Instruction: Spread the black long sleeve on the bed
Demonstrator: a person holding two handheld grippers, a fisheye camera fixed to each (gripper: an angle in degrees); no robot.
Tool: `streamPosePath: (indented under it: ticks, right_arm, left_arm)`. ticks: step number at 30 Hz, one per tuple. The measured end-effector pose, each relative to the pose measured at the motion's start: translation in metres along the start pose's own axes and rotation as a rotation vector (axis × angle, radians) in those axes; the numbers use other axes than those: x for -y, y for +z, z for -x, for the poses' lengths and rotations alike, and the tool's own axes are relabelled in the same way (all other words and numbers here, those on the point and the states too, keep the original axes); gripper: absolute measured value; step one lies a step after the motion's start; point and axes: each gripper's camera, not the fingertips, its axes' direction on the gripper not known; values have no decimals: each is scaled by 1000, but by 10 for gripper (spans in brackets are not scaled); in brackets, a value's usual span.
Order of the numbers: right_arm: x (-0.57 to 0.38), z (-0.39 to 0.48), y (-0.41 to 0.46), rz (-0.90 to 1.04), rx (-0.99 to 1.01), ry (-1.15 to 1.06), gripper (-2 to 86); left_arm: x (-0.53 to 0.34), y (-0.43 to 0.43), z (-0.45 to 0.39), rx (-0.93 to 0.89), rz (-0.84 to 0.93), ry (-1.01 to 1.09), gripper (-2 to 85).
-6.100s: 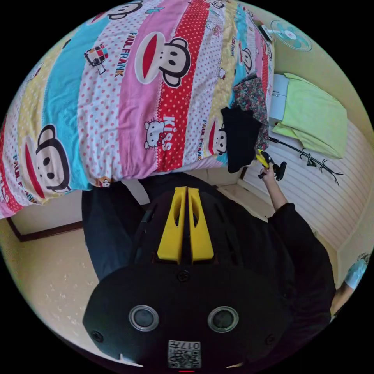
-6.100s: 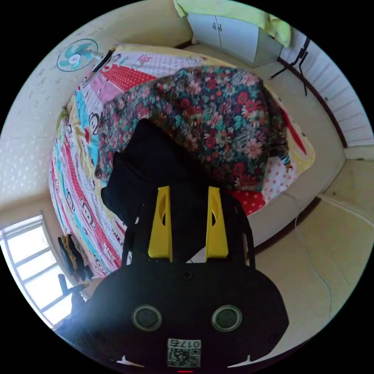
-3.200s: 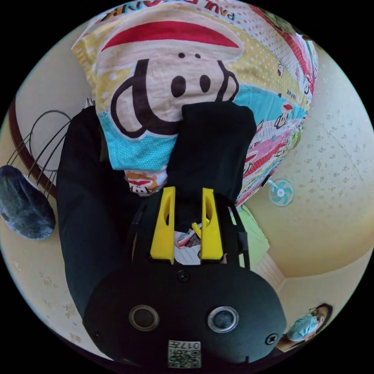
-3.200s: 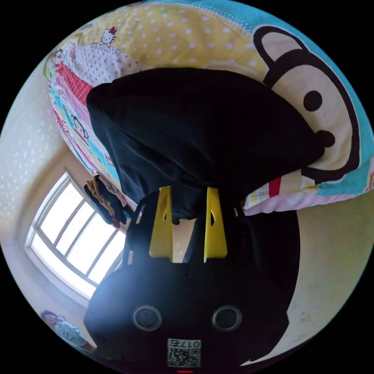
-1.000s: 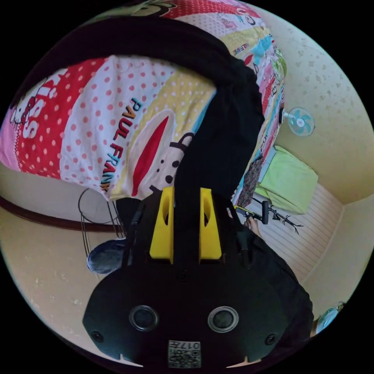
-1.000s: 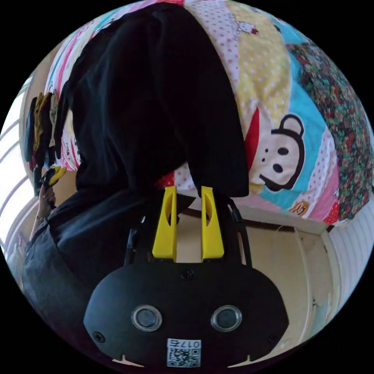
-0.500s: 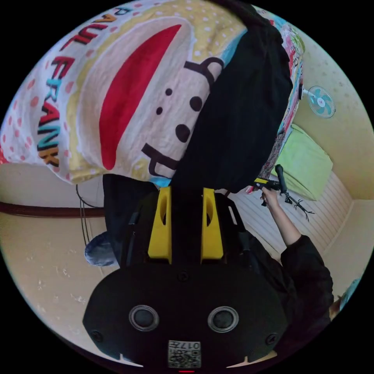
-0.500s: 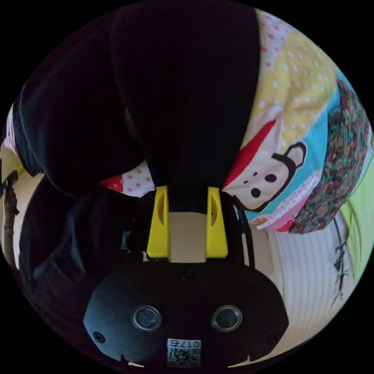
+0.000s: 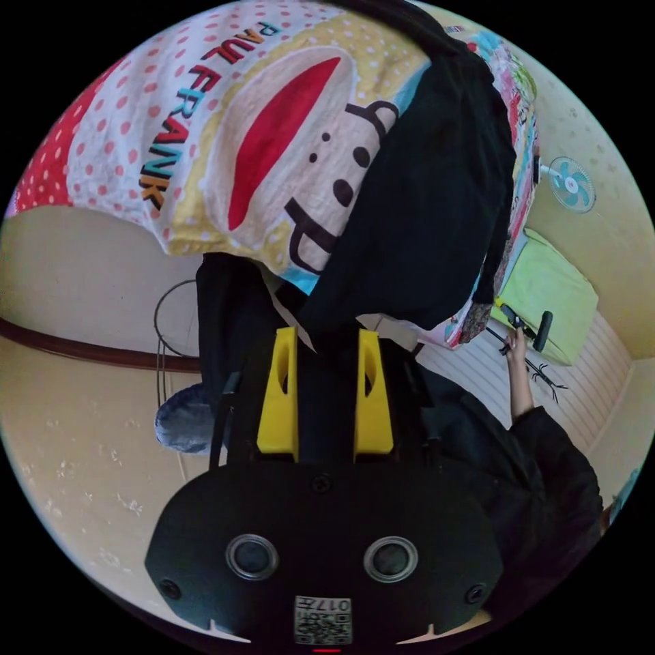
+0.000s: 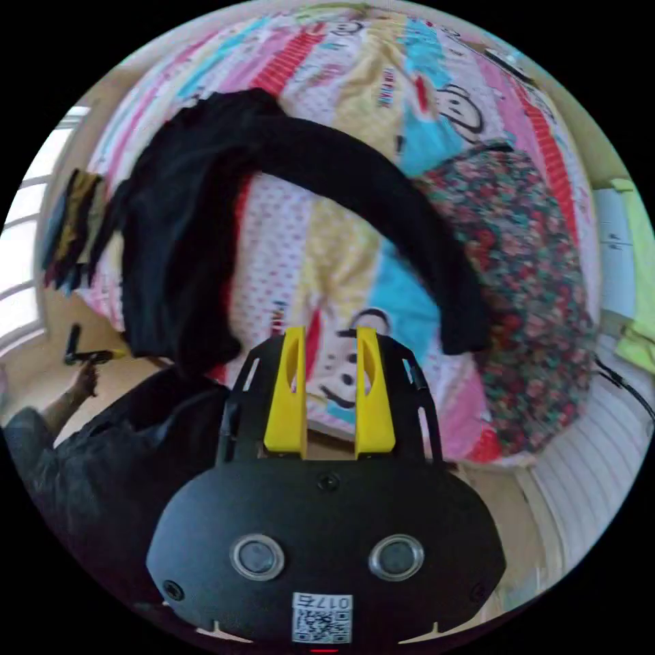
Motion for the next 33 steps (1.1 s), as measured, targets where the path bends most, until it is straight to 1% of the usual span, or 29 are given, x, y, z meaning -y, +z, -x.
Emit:
streamPosePath:
  ticks: [1, 2, 3, 5, 6, 7, 8, 9, 10, 11, 12, 13, 14, 15, 16, 17, 18, 20, 21, 23, 25, 26, 27, 28, 30, 31, 32, 33]
  right_arm:
    - [-3, 16, 16, 11, 140, -59, 114]
    - [-2, 32, 40, 68, 183, -85, 117]
    - [-1, 39, 53, 103, 178, -98, 119]
    - [-1, 63, 109, 272, 115, -138, 118]
    - [-2, 66, 124, 332, 105, -139, 113]
    - [-8, 69, 131, 342, 47, -122, 103]
    - [-11, 71, 123, 361, 30, -152, 85]
    - [-12, 71, 119, 394, 48, -167, 76]
    - [-18, 70, 106, 445, 114, -186, 62]
    - [-33, 67, 89, 457, 136, -190, 52]
    - [-43, 66, 81, 469, 119, -197, 49]
    - [-66, 65, 70, 511, 16, -220, 46]
    - [-92, 62, 64, 545, -129, -242, 44]
    - [-105, 59, 63, 567, -183, -246, 45]
    - [-124, 53, 63, 594, -196, -208, 45]
    - [-136, 45, 65, 606, -180, -108, 49]
    - [-141, 42, 66, 613, -167, -61, 51]
    - [-147, 32, 64, 620, -122, 126, 70]
    - [-147, 29, 60, 609, -112, 182, 76]
    - [-150, 27, 43, 590, -74, 333, 92]
    - [-156, 34, 35, 624, -75, 361, 101]
    - [-160, 43, 31, 659, -80, 334, 105]
    - [-161, 48, 28, 666, -86, 324, 107]
    - [-164, 57, 16, 661, -98, 331, 109]
    - [-166, 71, -5, 642, -85, 361, 107]
    - [-168, 82, -20, 625, -77, 377, 105]
    - [-171, 94, -34, 607, -91, 393, 103]
    - [-174, 100, -41, 603, -103, 400, 101]
  left_arm:
    - [2, 7, -3, 12, 4, -15, 130]
    - [4, 11, -5, 13, 6, -23, 131]
    - [9, 22, -7, 3, 13, -44, 132]
    - [21, 41, -11, -13, 36, -87, 127]
    - [29, 53, -15, -2, 68, -114, 114]
    - [35, 64, -20, 21, 118, -124, 65]
    - [37, 69, -23, 30, 144, -116, 41]
    - [39, 75, -31, 21, 183, -70, 32]
    - [38, 81, -37, 9, 236, -15, 25]
    - [37, 83, -39, -2, 266, 11, 23]
    - [31, 87, -40, -29, 320, 57, 20]
    - [21, 86, -38, -12, 334, 79, 18]
    - [15, 86, -36, 17, 330, 81, 19]
    - [2, 89, -27, 63, 319, 63, 20]
    - [-10, 100, -15, -2, 319, 27, 28]
    - [-15, 110, -8, -52, 328, -4, 32]
    - [-27, 130, 6, -125, 353, -73, 51]
    - [-49, 149, 26, -150, 345, -148, 68]
    - [-62, 150, 40, -162, 290, -192, 80]
    - [-80, 135, 64, -266, 154, -242, 100]
    - [-97, 92, 98, -456, -134, -250, 106]
    - [-101, 80, 105, -489, -206, -245, 107]
    - [-106, 53, 120, -518, -347, -242, 107]
    - [-107, 26, 132, -496, -462, -248, 109]
    - [-103, -9, 151, -453, -589, -268, 116]
    - [-99, -26, 167, -470, -668, -301, 127]
    - [-98, -32, 177, -493, -707, -325, 130]
    - [-97, -39, 198, -552, -780, -389, 135]
